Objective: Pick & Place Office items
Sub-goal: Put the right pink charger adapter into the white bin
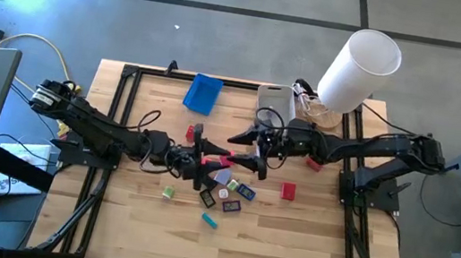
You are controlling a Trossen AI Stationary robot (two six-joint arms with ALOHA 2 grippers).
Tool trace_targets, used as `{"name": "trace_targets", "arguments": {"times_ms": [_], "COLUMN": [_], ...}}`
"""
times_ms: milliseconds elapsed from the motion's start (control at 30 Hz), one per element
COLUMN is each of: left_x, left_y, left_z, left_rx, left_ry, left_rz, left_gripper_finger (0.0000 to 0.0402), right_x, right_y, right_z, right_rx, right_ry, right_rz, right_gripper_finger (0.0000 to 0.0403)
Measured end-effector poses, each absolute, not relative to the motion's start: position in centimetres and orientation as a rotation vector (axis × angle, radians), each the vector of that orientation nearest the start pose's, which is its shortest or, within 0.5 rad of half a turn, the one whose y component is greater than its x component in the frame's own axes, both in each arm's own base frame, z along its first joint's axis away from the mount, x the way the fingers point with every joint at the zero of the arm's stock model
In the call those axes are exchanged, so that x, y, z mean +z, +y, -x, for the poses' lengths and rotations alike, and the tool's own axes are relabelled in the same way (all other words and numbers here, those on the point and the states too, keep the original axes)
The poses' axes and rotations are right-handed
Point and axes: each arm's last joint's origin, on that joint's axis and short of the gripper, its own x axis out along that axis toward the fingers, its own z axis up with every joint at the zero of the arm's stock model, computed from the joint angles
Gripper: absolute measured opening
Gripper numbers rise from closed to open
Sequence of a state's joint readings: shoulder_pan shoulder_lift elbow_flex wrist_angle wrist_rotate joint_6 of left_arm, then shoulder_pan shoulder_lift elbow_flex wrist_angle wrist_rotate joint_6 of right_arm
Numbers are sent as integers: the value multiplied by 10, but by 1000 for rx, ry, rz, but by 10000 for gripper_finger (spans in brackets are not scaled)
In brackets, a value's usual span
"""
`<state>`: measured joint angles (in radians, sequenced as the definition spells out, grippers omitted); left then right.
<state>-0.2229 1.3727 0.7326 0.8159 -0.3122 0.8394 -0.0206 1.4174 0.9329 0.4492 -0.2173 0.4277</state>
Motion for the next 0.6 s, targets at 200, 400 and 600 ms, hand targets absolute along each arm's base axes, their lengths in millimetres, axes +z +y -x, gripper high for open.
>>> {"name": "trace_targets", "arguments": {"times_ms": [200, 400, 600], "left_x": [288, 289, 289], "left_y": [-47, -38, -38], "left_z": [-290, -291, -291], "left_rx": [123, 105, 103], "left_ry": [-225, -237, -240], "left_rz": [-779, -731, -751], "left_gripper_finger": [146, 146, 146], "right_x": [301, 303, 304], "right_y": [1, 1, 1], "right_z": [-323, -323, -323], "right_rx": [237, 251, 246], "right_ry": [55, 31, 23], "right_rz": [-464, -468, -468], "right_gripper_finger": [302, 288, 263]}}
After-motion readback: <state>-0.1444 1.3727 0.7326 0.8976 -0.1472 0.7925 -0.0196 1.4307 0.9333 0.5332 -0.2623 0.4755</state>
